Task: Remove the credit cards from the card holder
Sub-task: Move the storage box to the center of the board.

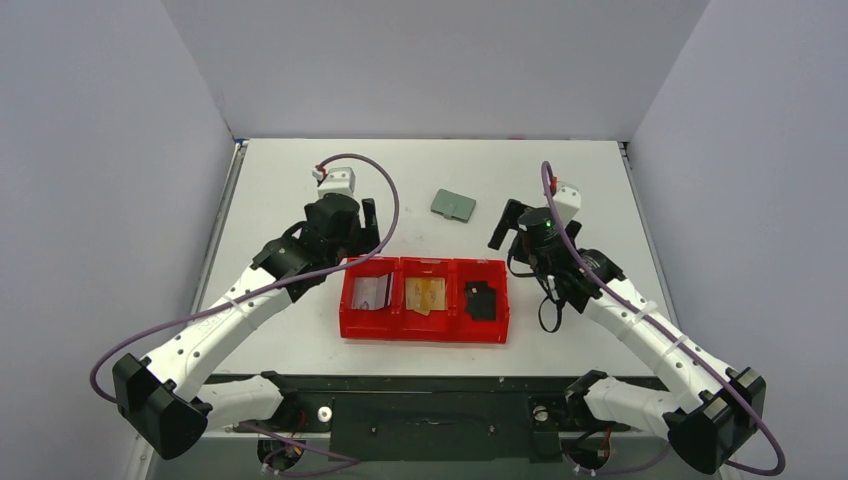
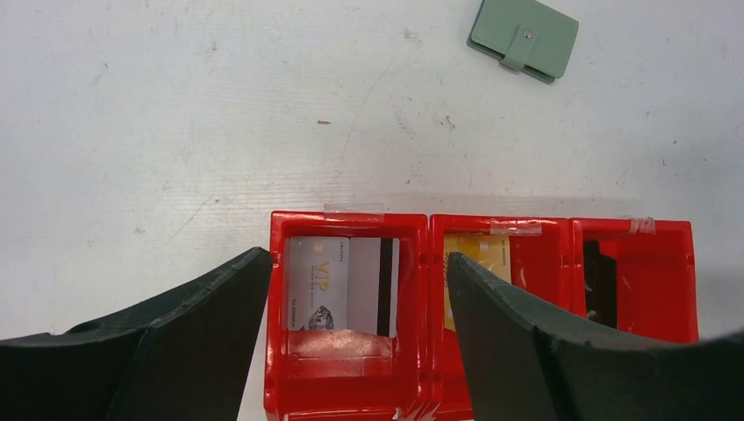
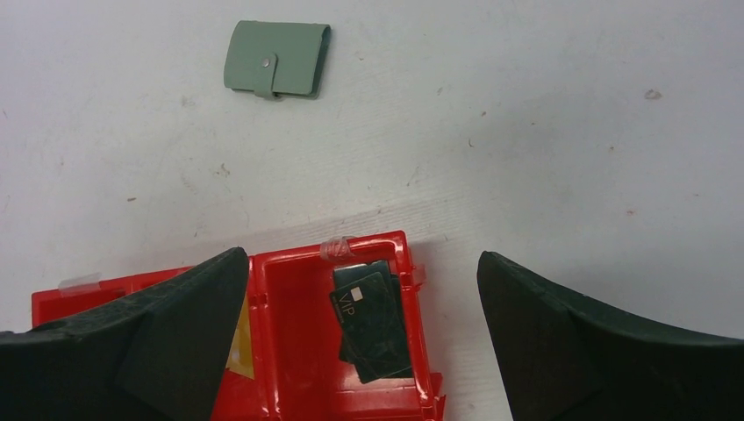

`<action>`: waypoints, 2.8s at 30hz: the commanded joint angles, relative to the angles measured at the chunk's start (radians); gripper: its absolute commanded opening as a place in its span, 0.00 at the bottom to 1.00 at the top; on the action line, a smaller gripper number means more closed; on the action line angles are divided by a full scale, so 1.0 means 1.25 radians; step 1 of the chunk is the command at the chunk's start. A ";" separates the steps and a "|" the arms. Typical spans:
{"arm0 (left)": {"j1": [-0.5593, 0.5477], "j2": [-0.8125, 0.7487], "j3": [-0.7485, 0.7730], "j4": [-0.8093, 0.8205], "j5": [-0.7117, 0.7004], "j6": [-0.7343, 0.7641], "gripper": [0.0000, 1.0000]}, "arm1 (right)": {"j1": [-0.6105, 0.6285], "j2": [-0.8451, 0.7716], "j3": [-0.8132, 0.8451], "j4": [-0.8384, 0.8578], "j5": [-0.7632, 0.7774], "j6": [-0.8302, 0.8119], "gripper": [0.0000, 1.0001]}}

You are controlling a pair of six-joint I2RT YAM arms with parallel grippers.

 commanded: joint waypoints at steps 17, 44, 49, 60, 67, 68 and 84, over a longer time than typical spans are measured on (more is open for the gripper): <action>0.003 0.017 0.049 -0.021 0.025 -0.002 0.71 | -0.154 -0.085 -0.165 -0.030 -0.205 -0.002 1.00; 0.067 0.038 0.102 -0.103 0.056 -0.007 0.72 | 0.039 0.357 0.014 0.088 -0.202 -0.043 0.96; 0.083 0.026 0.101 -0.106 0.068 -0.009 0.72 | 0.079 0.435 0.091 0.088 -0.215 -0.028 0.96; 0.141 0.012 0.118 -0.135 0.076 -0.020 0.72 | 0.212 0.596 0.265 0.086 -0.206 0.100 0.94; 0.195 0.011 0.066 -0.132 0.078 -0.092 0.72 | 0.238 0.599 0.229 0.120 -0.186 0.152 0.94; 0.195 0.011 0.058 -0.139 0.079 -0.098 0.72 | 0.241 0.594 0.225 0.121 -0.186 0.153 0.94; 0.048 -0.041 -0.182 -0.135 0.115 -0.265 0.72 | 0.255 0.532 0.121 0.188 -0.176 0.179 0.94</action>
